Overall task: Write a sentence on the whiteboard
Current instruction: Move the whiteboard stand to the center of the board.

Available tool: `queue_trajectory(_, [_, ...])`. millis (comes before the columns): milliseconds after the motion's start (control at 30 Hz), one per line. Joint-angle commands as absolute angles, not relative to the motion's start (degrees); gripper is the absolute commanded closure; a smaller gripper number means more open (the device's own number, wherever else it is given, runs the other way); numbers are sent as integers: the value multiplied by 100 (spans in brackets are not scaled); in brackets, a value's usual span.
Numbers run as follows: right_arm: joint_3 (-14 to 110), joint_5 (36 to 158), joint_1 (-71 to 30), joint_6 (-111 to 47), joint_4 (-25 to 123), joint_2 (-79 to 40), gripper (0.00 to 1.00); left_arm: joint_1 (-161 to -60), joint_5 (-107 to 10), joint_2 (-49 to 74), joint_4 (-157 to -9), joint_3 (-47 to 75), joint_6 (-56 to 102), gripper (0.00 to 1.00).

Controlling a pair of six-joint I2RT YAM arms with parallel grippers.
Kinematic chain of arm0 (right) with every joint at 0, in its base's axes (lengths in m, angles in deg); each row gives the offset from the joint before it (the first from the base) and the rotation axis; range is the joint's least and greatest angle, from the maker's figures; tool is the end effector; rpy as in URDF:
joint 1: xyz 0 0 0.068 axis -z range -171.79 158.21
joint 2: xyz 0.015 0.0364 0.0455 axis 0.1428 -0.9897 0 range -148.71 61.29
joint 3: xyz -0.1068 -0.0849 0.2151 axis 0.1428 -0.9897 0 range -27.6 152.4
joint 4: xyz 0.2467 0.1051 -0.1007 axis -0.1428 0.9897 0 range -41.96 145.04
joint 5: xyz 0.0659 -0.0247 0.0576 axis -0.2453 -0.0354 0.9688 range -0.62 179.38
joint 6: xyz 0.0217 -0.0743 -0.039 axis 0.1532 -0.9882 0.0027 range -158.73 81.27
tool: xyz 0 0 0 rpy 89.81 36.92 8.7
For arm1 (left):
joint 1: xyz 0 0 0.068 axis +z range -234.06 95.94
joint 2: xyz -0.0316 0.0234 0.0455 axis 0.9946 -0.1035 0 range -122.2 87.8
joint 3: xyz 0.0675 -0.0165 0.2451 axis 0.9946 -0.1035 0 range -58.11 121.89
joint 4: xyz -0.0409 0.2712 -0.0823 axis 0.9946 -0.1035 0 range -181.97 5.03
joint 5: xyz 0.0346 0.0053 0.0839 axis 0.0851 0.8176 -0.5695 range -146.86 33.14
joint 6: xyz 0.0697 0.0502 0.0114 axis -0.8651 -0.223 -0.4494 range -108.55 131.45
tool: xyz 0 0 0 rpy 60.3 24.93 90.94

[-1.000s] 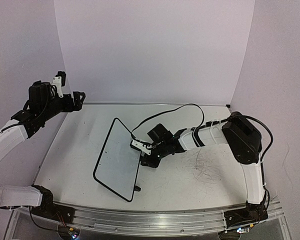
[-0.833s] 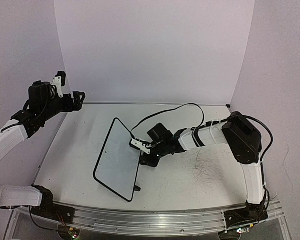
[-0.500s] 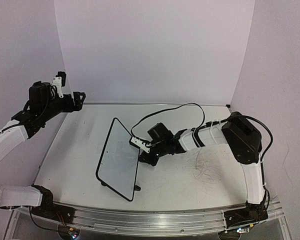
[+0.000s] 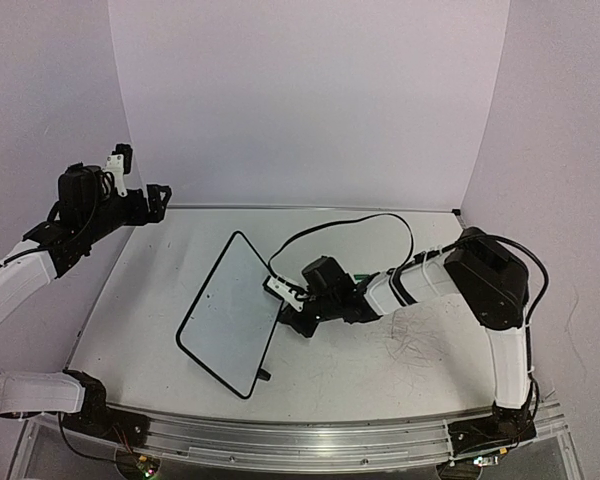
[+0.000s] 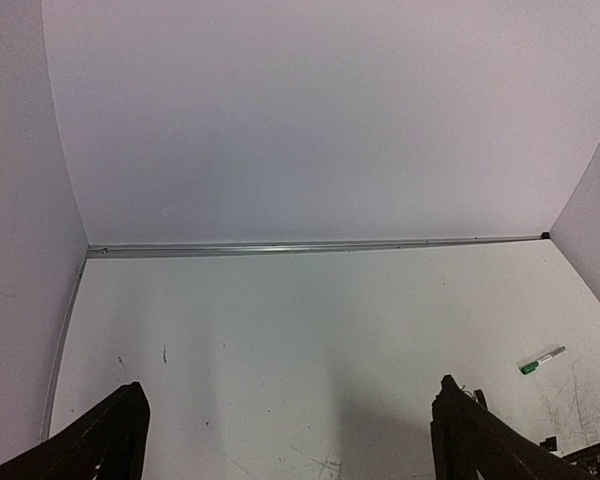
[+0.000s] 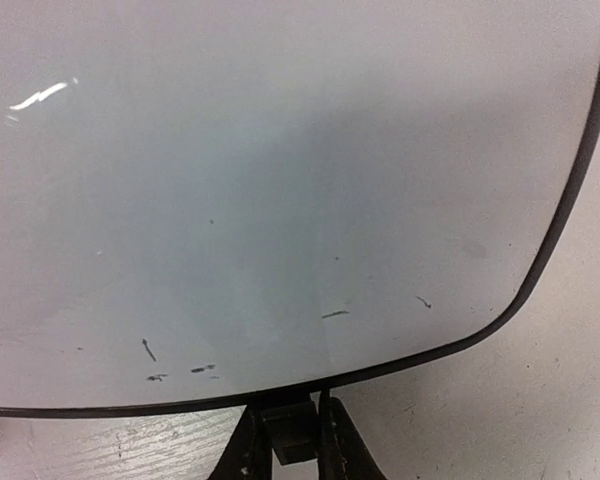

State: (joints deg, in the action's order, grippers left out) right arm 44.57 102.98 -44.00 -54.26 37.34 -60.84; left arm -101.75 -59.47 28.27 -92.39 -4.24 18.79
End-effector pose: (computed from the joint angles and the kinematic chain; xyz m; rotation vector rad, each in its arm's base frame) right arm 0.2836 0.3952 0.0580 -1.3908 1.8386 0.6040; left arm 0.3043 -0.0935 0.3238 0.1305 1.8023 -0.2708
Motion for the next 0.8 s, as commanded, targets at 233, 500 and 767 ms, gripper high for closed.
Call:
queue_trajectory(233, [3272,7711,-4428,-3172,2880,-5215,100,-10166,-5915,2769,-8983,-433,1815,1])
queue_trajectory(500, [2882,6652,-4733,-959,3259,-4985,100,-10168,-5966,2746,-8980,-456,1814,1])
queue_trajectory(767, [3243,5342,-5721,587,4704,-5123,98,-10166,-5979,2718,-8936,-488,1851,0])
